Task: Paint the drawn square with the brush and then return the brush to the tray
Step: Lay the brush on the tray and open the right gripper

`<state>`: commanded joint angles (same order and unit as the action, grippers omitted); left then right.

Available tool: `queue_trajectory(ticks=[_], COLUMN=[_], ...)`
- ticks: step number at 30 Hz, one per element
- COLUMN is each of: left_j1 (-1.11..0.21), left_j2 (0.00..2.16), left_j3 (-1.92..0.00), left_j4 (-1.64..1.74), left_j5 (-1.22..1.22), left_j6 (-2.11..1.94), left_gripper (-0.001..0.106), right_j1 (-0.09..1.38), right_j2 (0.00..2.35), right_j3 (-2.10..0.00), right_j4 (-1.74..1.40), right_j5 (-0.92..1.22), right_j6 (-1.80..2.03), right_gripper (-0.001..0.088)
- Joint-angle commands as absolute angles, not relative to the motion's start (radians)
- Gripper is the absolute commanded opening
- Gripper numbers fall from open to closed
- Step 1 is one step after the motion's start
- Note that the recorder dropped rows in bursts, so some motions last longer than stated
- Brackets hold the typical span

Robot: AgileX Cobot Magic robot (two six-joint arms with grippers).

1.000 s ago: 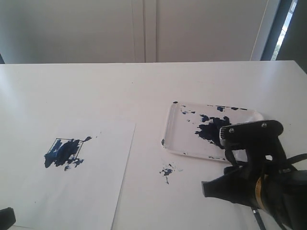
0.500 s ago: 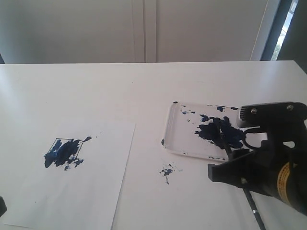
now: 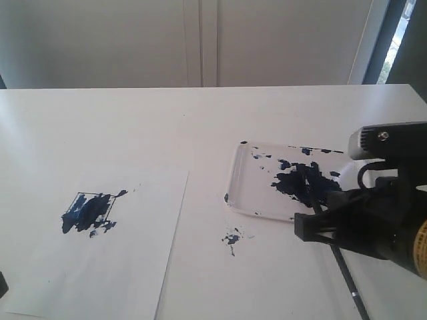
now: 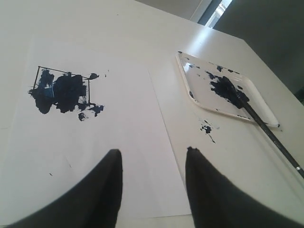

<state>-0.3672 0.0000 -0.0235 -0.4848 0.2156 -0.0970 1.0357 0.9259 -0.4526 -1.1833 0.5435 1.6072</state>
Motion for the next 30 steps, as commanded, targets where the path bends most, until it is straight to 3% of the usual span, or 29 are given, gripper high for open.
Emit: queue_trajectory(ticks=[18, 30], left_j1=[-0.367, -0.367], left_j2=[0.0, 0.0], left_j3=[-0.023, -0.023], left_j4=[-0.485, -0.485], left_j5=[0.21, 0.21], left_j6=[-0.097, -0.094], left_gripper=[0.048, 0.048], right_j1=[1.036, 1.036], right_j2=[0.583, 0.544], right_j3=[-0.278, -0.151], right_j4=[-1.176, -1.176], right_j5=[0.214, 0.038], right_j6=[1.416, 1.474], right_gripper=[0.0, 0.0])
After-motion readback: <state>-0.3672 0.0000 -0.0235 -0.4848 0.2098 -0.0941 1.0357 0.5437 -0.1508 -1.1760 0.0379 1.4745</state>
